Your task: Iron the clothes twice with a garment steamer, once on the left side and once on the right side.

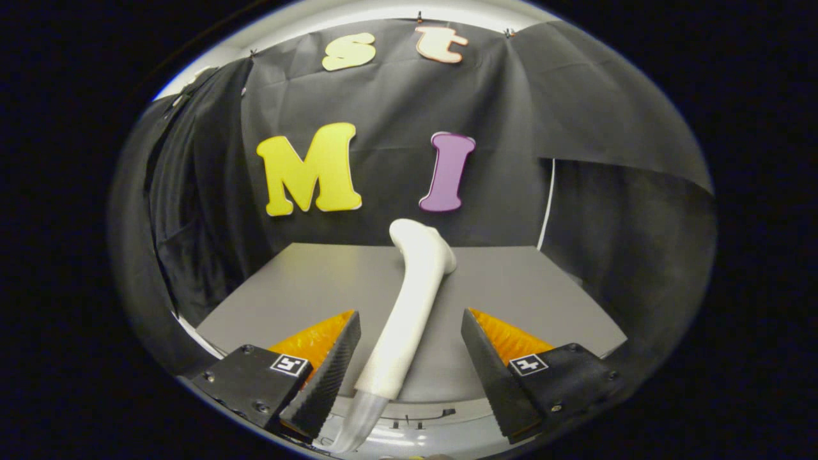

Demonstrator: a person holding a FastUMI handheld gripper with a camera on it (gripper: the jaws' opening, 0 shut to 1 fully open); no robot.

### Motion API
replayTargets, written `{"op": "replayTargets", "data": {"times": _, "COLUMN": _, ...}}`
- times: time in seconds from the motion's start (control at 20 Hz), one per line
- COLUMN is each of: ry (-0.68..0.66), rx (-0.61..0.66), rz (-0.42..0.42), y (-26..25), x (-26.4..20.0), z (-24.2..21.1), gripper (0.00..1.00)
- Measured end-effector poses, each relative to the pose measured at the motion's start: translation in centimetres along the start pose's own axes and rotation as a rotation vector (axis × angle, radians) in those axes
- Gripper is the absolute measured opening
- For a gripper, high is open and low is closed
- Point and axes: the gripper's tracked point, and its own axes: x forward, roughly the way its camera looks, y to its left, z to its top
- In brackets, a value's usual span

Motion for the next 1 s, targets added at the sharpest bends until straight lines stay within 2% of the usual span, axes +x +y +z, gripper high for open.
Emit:
{"op": "replayTargets", "data": {"times": 0.25, "ry": 0.088, "rx": 0.003, "rz": 0.035, "y": 0.2, "x": 3.3, "z": -0.8, "gripper": 0.97}}
{"op": "replayTargets", "data": {"times": 0.5, "ry": 0.15, "rx": 0.002, "rz": 0.051, "y": 0.2, "x": 3.6, "z": -1.0, "gripper": 0.83}}
{"op": "replayTargets", "data": {"times": 0.65, "ry": 0.192, "rx": 0.029, "rz": 0.053, "y": 0.1, "x": 3.4, "z": -0.7, "gripper": 0.82}}
{"op": "replayTargets", "data": {"times": 0.7, "ry": 0.205, "rx": 0.043, "rz": 0.064, "y": 0.1, "x": 3.4, "z": -0.5, "gripper": 0.8}}
{"op": "replayTargets", "data": {"times": 0.9, "ry": 0.251, "rx": 0.146, "rz": 0.116, "y": 1.0, "x": 3.2, "z": -0.3, "gripper": 0.57}}
{"op": "replayTargets", "data": {"times": 1.0, "ry": 0.257, "rx": 0.189, "rz": 0.133, "y": 0.7, "x": 3.4, "z": 0.2, "gripper": 0.53}}
